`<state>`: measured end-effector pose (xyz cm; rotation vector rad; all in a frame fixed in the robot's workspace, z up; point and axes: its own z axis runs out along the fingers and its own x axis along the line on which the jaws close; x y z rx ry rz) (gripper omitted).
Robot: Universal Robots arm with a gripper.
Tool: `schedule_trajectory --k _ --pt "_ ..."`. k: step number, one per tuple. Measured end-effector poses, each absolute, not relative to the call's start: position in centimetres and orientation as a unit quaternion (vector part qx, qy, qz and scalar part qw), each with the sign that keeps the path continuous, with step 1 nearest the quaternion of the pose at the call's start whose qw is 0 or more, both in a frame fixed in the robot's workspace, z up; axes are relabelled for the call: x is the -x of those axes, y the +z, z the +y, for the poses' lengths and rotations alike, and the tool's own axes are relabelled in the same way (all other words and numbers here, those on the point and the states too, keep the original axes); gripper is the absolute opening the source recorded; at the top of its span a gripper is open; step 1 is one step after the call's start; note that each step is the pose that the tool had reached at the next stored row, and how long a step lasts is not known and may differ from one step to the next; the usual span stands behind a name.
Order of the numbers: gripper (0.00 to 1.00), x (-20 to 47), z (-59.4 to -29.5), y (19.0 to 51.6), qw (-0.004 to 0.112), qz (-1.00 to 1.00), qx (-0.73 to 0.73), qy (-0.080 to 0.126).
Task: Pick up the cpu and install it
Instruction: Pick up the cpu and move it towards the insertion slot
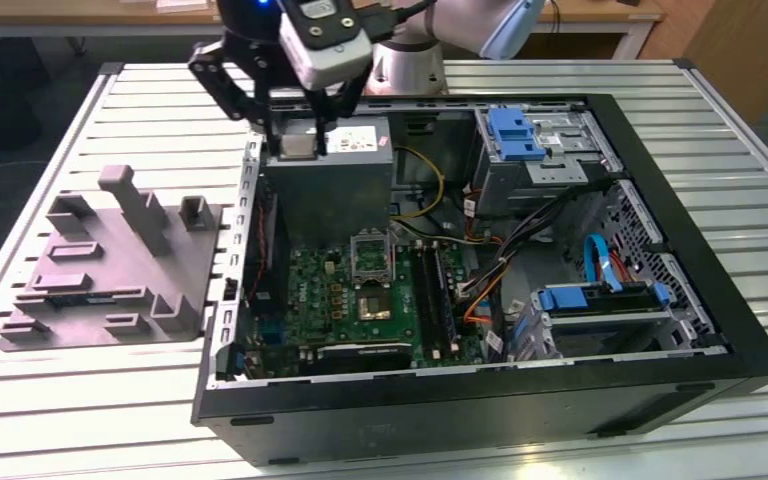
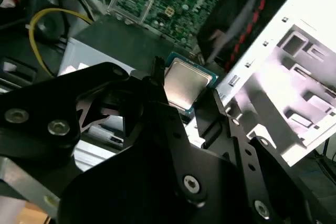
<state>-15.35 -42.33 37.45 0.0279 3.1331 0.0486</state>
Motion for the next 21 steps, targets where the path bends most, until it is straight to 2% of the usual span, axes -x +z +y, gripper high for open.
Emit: schedule_trajectory --k 21 --pt "0.47 8.8 -43.7 36.5 0.004 1.0 -0.009 0.016"
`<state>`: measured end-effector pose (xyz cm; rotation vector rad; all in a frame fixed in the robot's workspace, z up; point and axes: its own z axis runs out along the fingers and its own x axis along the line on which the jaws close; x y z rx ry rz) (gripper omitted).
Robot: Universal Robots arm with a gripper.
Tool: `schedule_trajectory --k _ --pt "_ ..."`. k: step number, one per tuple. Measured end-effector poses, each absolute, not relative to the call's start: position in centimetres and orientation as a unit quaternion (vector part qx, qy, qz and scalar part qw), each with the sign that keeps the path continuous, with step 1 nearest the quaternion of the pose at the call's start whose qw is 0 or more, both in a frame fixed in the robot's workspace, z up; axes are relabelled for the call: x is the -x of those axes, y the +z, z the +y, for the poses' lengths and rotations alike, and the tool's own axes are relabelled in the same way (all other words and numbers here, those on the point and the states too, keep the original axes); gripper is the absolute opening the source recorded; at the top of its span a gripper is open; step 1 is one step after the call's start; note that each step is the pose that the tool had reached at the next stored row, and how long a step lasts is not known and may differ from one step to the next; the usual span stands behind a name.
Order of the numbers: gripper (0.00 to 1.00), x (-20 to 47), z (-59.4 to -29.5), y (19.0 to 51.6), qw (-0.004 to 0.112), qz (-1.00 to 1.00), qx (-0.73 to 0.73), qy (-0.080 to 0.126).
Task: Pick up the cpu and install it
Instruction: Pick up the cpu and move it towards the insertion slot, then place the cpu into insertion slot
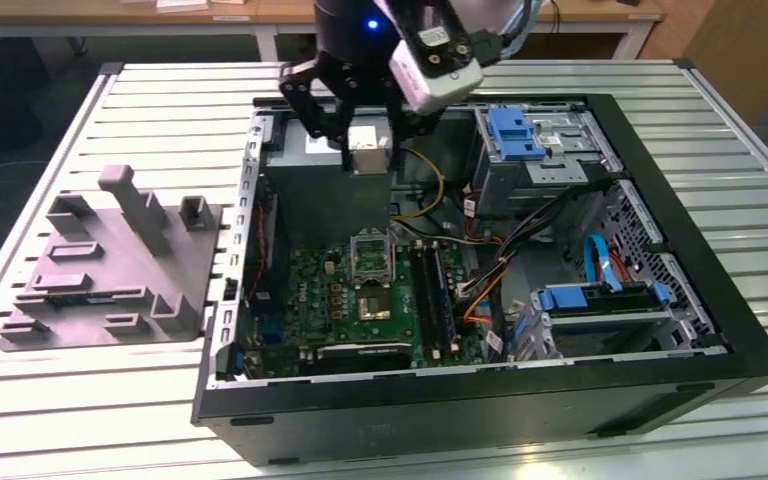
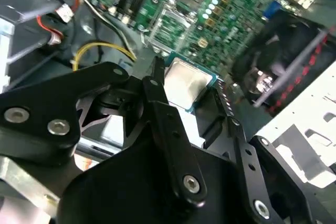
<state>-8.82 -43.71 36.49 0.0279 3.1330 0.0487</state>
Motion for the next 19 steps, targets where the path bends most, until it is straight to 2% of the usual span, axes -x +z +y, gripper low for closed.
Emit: schedule_trajectory --k 7,19 --pt "0.47 6.4 -43.7 36.3 0.004 1.0 -0.009 0.016" --pt "0.47 6.2 -43.7 36.3 0.004 1.0 -0.009 0.015"
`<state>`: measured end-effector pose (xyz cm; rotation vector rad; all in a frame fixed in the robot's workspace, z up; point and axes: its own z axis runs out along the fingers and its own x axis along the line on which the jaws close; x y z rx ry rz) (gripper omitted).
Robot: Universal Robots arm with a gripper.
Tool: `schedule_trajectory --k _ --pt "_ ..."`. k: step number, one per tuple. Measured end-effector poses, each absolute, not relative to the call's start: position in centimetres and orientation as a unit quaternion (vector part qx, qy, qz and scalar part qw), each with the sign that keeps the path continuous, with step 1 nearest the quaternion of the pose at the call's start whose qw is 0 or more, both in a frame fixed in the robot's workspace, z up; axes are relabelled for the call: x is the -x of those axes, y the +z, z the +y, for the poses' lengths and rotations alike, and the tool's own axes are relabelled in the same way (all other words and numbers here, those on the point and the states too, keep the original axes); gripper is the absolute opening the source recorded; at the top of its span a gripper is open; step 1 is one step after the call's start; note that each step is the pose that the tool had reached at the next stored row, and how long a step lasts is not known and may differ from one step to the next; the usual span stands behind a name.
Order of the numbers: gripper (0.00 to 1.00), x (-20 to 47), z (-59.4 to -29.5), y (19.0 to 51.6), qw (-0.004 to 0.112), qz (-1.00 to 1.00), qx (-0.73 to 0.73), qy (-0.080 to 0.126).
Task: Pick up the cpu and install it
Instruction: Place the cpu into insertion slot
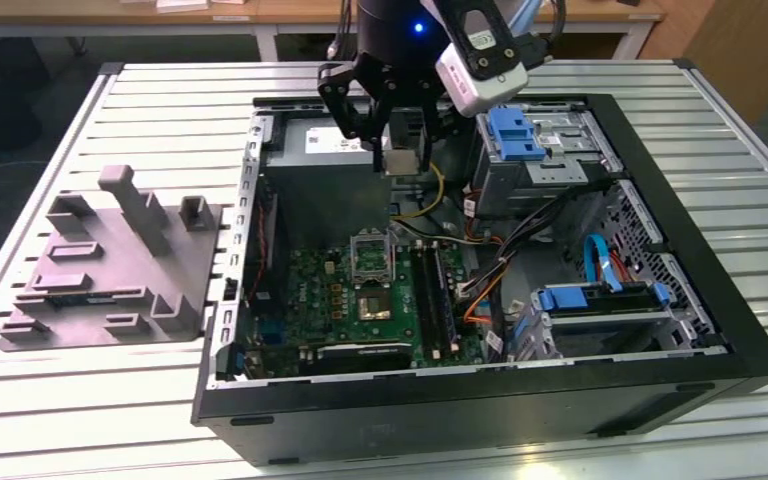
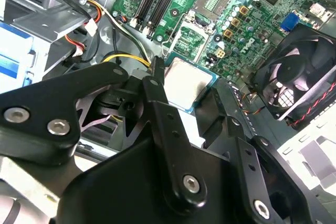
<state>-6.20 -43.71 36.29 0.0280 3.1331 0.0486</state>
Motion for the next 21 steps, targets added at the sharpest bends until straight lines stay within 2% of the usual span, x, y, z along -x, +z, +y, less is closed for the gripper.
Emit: schedule_trajectory --k 21 --pt "0.47 6.4 -45.3 35.8 0.005 1.0 -0.009 0.014"
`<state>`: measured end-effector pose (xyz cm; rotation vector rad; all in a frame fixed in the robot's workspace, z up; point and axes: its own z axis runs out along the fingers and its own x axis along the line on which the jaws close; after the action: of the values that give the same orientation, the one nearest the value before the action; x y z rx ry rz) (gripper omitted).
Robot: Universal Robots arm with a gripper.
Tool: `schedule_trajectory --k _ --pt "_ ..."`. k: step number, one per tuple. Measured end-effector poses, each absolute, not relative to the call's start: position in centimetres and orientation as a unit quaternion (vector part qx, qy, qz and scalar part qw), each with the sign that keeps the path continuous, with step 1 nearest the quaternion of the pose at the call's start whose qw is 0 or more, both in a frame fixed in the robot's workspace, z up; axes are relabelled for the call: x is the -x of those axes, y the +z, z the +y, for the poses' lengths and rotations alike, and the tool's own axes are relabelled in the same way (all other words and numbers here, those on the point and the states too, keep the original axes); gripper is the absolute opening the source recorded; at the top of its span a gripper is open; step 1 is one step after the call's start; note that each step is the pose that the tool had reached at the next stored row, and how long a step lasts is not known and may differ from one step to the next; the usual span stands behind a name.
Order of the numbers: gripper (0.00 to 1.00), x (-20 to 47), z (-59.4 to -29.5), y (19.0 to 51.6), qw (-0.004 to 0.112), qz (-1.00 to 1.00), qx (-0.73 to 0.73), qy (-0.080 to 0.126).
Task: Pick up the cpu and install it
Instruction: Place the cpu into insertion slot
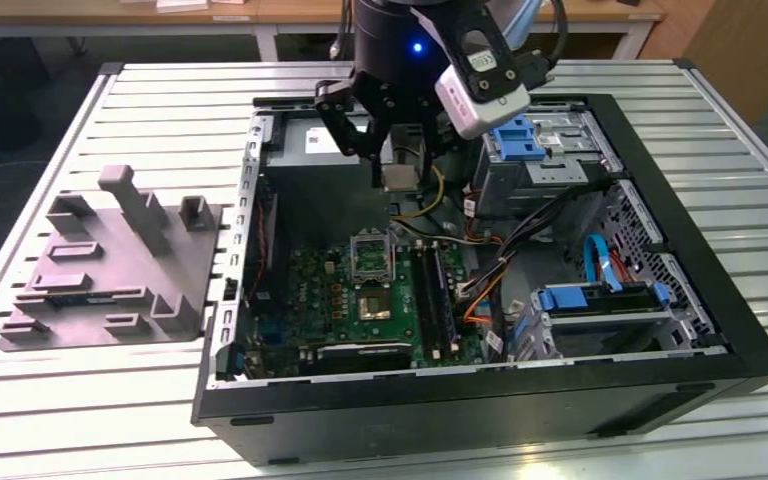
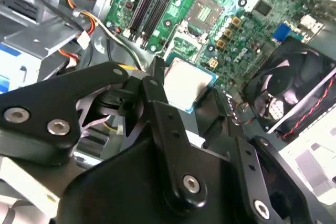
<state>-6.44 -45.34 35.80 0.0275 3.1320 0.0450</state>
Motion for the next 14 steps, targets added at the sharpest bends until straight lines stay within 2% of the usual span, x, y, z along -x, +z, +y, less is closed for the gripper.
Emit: schedule_trajectory --k 5,14 --pt "0.47 6.5 -46.8 35.0 0.004 1.0 -0.008 0.015" --pt "0.47 6.7 -47.0 34.4 0.003 1.0 0.004 0.016"
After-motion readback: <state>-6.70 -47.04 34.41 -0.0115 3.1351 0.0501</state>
